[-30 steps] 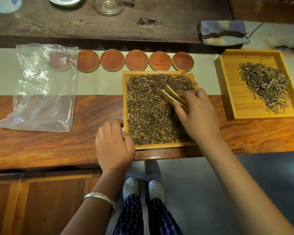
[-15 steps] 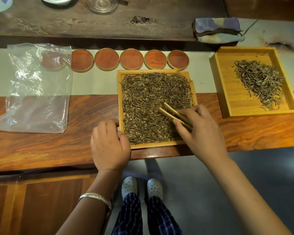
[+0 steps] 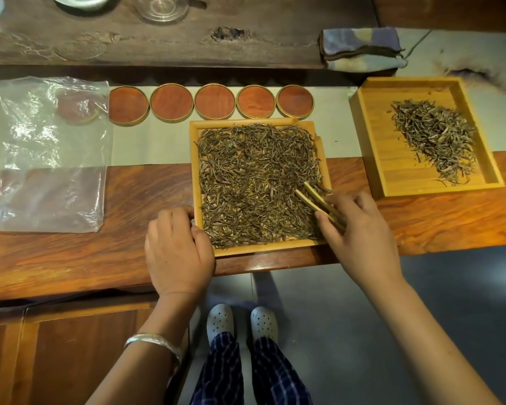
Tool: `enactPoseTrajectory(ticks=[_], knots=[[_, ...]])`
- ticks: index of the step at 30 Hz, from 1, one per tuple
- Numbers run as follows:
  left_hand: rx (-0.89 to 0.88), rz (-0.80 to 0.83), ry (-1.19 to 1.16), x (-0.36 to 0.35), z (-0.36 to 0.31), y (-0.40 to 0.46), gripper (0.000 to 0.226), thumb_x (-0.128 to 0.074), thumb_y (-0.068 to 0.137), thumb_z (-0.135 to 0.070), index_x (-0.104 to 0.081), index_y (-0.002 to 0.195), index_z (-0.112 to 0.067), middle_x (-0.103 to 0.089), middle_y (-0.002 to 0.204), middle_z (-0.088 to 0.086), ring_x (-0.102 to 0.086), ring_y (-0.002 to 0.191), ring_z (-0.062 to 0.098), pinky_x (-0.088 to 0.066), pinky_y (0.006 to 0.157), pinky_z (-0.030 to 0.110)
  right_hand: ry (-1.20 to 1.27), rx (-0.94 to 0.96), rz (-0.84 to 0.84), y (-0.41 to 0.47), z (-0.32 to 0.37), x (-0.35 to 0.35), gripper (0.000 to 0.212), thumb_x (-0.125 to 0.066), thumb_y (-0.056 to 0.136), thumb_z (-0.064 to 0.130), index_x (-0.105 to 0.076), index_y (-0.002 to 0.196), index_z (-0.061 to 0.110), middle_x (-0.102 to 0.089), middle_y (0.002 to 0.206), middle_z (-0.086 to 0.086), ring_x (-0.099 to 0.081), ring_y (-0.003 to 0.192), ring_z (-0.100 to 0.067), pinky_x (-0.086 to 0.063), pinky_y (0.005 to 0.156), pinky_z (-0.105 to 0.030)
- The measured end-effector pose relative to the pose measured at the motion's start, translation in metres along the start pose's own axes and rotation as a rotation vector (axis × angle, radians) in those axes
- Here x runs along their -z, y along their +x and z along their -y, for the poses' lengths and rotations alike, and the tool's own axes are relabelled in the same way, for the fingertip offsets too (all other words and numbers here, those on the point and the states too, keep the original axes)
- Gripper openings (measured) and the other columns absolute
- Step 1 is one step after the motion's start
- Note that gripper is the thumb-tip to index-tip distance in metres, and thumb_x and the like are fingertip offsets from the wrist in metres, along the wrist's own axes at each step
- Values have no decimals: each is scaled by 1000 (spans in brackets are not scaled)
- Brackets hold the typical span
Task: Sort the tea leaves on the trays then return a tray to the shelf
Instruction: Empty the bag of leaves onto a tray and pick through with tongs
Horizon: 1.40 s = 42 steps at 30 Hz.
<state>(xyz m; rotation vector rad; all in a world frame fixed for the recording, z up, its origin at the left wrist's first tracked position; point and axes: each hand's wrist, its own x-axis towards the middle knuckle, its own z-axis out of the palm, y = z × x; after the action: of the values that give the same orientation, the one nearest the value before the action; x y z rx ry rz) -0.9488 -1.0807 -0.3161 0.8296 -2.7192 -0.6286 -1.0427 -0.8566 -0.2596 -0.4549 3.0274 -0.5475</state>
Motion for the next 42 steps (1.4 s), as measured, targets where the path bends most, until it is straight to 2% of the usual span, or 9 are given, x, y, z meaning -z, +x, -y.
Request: enactPoseTrajectory(ticks=[4, 7, 13, 19, 24, 29, 35, 42], knots=[[-11, -6, -1, 0, 1, -1, 15, -42, 79, -17, -50, 88, -7, -50, 87, 13, -43, 78, 30, -33, 67, 40, 78, -14, -53, 1, -6, 6, 27, -61, 88, 31, -64, 106, 12, -53, 96, -8, -57, 80, -28, -50, 61, -37], [-8, -7, -5, -1, 1, -1, 19, -40, 80, -19, -51, 89, -7, -50, 89, 13, -42, 79, 30, -32, 68, 40, 40, -51, -66, 7, -12, 9, 24, -60, 88, 31, -63, 102, 11, -52, 97, -10, -56, 79, -30, -50, 61, -38], [-14, -17, -16, 0, 0, 0, 19, -39, 80, -20, -50, 89, -8, -50, 88, 13, -42, 79, 30, -32, 67, 39, -15, -15, 0, 5, -9, 8, 25, -60, 88, 32, -63, 104, 12, -51, 96, -9, -57, 79, -31, -48, 60, -35], [-10, -7, -20, 0, 0, 0, 17, -40, 79, -18, -50, 89, -8, -50, 87, 12, -43, 78, 29, -34, 67, 41, 28, -51, -60, 10, -13, 14, 27, -58, 89, 33, -63, 102, 10, -53, 97, -10, -56, 81, -29, -50, 64, -38], [-4, -3, -11, -1, 0, -1, 15, -45, 77, -13, -51, 90, -8, -49, 87, 11, -42, 78, 28, -34, 68, 40, -13, 2, -56, 21, 1, 6, 29, -58, 90, 32, -62, 108, 10, -53, 99, -13, -57, 82, -32, -40, 61, -30], [-4, -8, -20, -2, 1, -1, 15, -43, 77, -15, -50, 89, -9, -48, 86, 9, -41, 77, 26, -33, 67, 37, -46, -2, -10, 12, 3, 2, 30, -59, 89, 33, -63, 110, 12, -53, 99, -10, -58, 83, -30, -44, 61, -31], [-6, -16, -35, -2, 1, -1, 15, -42, 77, -16, -49, 90, -10, -47, 86, 9, -40, 77, 25, -32, 67, 37, 3, -16, -59, 16, 5, 7, 28, -58, 89, 33, -62, 106, 12, -53, 95, -9, -56, 79, -28, -36, 59, -28], [4, -17, -44, -1, 1, -1, 16, -44, 76, -14, -50, 90, -10, -47, 86, 8, -38, 77, 23, -29, 68, 34, -51, -8, 26, 22, 13, -1, 29, -58, 90, 34, -61, 109, 13, -52, 99, -10, -58, 82, -32, -45, 61, -35]])
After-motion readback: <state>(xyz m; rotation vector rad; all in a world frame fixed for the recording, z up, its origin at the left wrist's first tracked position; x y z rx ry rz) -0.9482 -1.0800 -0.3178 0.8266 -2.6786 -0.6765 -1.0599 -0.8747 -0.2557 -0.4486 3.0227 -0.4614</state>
